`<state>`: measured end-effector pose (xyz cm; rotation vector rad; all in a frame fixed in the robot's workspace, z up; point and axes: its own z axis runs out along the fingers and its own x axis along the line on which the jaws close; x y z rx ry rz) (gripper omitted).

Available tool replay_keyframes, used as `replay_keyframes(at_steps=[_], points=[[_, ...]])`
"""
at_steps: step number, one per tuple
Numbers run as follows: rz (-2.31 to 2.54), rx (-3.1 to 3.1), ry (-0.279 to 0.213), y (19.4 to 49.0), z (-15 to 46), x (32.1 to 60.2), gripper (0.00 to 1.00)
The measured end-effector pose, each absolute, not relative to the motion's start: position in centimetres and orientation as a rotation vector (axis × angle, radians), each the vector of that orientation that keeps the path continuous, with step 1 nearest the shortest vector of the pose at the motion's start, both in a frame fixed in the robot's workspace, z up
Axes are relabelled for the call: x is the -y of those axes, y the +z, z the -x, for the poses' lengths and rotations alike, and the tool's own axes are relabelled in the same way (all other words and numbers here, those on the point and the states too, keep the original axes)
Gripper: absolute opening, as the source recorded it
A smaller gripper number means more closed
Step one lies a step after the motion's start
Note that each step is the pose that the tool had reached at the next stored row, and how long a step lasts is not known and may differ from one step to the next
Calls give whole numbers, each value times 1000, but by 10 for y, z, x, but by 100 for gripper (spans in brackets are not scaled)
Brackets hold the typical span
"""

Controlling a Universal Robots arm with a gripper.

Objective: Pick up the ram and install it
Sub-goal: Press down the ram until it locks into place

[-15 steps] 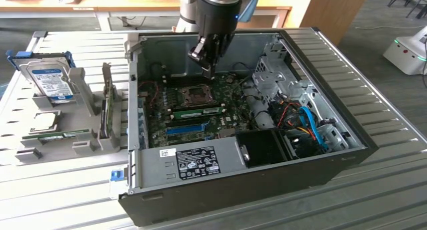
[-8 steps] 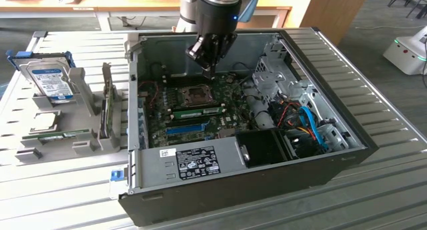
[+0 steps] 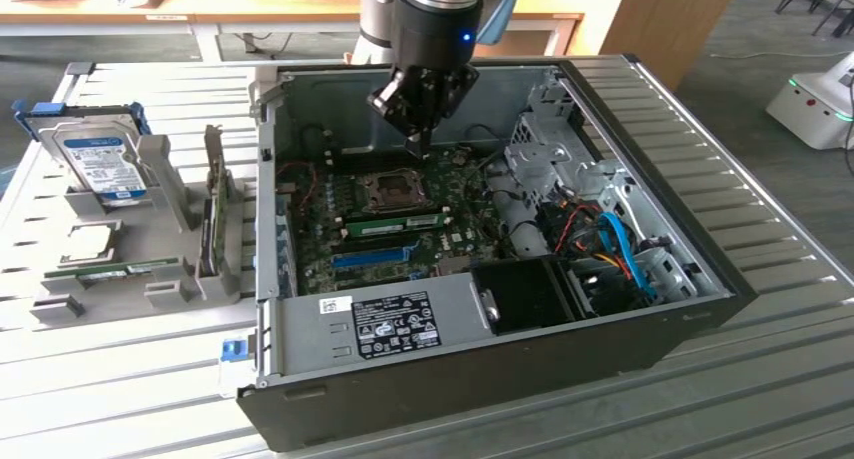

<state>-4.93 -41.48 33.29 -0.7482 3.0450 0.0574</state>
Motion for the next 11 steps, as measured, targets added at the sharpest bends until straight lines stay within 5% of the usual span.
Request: replay_keyframes(at_steps=[11], points=[[503,-3092,57,332,50,415,10]])
